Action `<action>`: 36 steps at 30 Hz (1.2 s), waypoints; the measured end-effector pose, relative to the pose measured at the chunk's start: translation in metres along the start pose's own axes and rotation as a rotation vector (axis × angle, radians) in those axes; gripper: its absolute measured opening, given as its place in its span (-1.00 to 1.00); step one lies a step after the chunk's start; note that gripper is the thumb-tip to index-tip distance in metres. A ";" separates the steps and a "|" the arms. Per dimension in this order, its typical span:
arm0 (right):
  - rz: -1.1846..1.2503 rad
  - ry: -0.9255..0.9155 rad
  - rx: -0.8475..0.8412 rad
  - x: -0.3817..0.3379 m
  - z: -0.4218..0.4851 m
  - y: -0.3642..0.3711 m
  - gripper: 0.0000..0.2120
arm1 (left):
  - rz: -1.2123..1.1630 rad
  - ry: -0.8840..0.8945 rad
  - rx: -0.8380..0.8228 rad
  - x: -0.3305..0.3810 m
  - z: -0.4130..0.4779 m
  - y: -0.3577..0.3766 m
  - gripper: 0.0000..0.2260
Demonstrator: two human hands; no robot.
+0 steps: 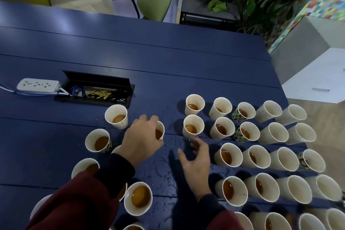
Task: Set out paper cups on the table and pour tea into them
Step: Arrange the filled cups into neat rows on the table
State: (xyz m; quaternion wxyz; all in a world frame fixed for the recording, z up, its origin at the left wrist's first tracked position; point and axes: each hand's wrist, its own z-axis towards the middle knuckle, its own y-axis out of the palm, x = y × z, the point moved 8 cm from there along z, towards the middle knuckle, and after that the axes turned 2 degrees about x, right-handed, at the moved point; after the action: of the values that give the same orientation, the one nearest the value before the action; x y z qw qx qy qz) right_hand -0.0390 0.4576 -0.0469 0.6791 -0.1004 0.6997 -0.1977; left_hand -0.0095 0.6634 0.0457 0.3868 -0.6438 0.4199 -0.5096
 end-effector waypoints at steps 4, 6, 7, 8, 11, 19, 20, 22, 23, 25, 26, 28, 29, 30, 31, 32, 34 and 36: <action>-0.038 -0.146 -0.258 -0.037 -0.030 0.017 -0.26 | 0.005 0.046 -0.018 0.025 -0.019 0.000 -0.53; -0.053 -0.189 -0.275 -0.047 -0.038 0.019 -0.26 | 0.001 0.080 -0.019 0.038 -0.031 0.002 -0.54; -0.052 -0.199 -0.258 -0.051 -0.041 0.017 -0.27 | -0.006 0.093 -0.019 0.043 -0.036 0.003 -0.54; -0.049 -0.207 -0.237 -0.054 -0.044 0.014 -0.29 | -0.016 0.103 -0.016 0.047 -0.041 0.004 -0.53; -0.061 -0.236 -0.194 -0.056 -0.047 0.008 -0.32 | -0.068 0.124 -0.032 0.050 -0.051 0.006 -0.49; -0.006 -0.148 -0.084 -0.030 -0.043 -0.003 -0.47 | -0.274 0.113 -0.106 0.036 -0.082 0.001 -0.26; 0.002 -0.124 -0.052 -0.024 -0.042 -0.006 -0.49 | -0.233 0.095 -0.126 0.030 -0.087 0.006 -0.28; -0.006 -0.075 0.014 -0.012 -0.036 -0.013 -0.50 | -0.129 0.077 -0.175 0.017 -0.095 0.019 -0.35; -0.007 -0.047 0.040 -0.006 -0.033 -0.016 -0.49 | -0.087 0.066 -0.195 0.010 -0.101 0.026 -0.37; 0.000 0.007 0.079 0.003 -0.028 -0.021 -0.52 | -0.042 0.030 -0.235 -0.004 -0.110 0.040 -0.41; 0.003 0.035 0.089 0.007 -0.027 -0.022 -0.53 | -0.026 0.014 -0.241 -0.010 -0.114 0.046 -0.42; -0.002 0.071 0.095 0.014 -0.024 -0.022 -0.55 | 0.013 0.013 -0.237 -0.017 -0.120 0.053 -0.43; -0.008 0.078 0.093 0.016 -0.024 -0.022 -0.55 | 0.046 0.035 -0.235 -0.018 -0.122 0.055 -0.42; -0.016 0.085 0.091 0.019 -0.024 -0.021 -0.55 | 0.086 0.062 -0.229 -0.018 -0.124 0.056 -0.41; -0.021 0.092 0.090 0.021 -0.024 -0.021 -0.55 | 0.111 0.079 -0.223 -0.018 -0.125 0.056 -0.39; -0.027 0.098 0.090 0.024 -0.024 -0.021 -0.55 | 0.122 0.090 -0.219 -0.016 -0.127 0.056 -0.37; -0.035 0.109 0.090 0.029 -0.024 -0.020 -0.54 | 0.171 0.113 -0.220 -0.013 -0.129 0.056 -0.33; -0.039 0.115 0.086 0.032 -0.024 -0.020 -0.52 | 0.252 0.147 -0.215 -0.009 -0.132 0.055 -0.36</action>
State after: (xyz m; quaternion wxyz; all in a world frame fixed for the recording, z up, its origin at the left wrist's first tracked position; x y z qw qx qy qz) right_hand -0.0672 0.4302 -0.0675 0.6373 -0.0732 0.7265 -0.2461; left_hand -0.1484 0.6434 0.0155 0.3448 -0.5847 0.5765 -0.4549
